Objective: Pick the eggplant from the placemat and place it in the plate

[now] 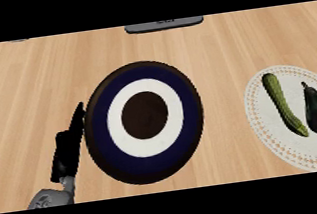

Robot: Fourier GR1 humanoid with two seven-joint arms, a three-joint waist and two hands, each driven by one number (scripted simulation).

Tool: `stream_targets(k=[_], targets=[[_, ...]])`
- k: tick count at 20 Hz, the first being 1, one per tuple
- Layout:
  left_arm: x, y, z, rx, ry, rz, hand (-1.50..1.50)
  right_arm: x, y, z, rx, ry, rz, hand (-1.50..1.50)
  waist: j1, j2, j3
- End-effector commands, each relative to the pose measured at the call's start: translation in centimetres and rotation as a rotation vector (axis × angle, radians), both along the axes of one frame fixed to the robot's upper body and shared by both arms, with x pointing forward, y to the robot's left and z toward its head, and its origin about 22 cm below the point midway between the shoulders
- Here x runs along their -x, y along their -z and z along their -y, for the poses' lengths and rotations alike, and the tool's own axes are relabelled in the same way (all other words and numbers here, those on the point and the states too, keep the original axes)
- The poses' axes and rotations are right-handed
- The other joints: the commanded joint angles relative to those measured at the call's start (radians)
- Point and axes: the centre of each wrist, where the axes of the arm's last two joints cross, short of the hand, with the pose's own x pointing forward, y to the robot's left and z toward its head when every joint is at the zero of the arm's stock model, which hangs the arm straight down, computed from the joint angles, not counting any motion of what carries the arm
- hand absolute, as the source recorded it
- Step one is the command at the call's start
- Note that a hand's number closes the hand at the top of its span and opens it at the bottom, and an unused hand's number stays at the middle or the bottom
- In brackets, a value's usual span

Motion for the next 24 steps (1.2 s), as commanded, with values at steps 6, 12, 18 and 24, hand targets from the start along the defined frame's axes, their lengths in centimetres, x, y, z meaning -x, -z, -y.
stream_targets(k=[6, 12, 18, 24], targets=[[-5.8, -13.0, -0.9, -0.032, 0.203, 0.48, 0.0, -6.5, -0.3, -3.8, -0.029, -0.24, -0.135, 1.5, 0.105, 0.01, 0.003], [-5.1, -12.8, -2.2, 0.014, 0.202, 0.423, 0.0, -4.3, 7.2, -5.5, 0.355, 0.107, -0.456, -1.5, 0.074, 0.001, 0.001], [-5.0, -15.0, -5.4, 0.005, 0.153, 0.416, 0.0, -3.3, 9.4, -4.2, 0.189, 0.245, -0.255, -1.5, 0.029, -0.005, 0.002], [-3.5, -12.5, -4.4, 0.004, 0.165, 0.415, 0.0, -6.1, 1.2, 0.3, 0.376, 0.284, -0.226, -1.5, 0.028, -0.006, 0.0]])
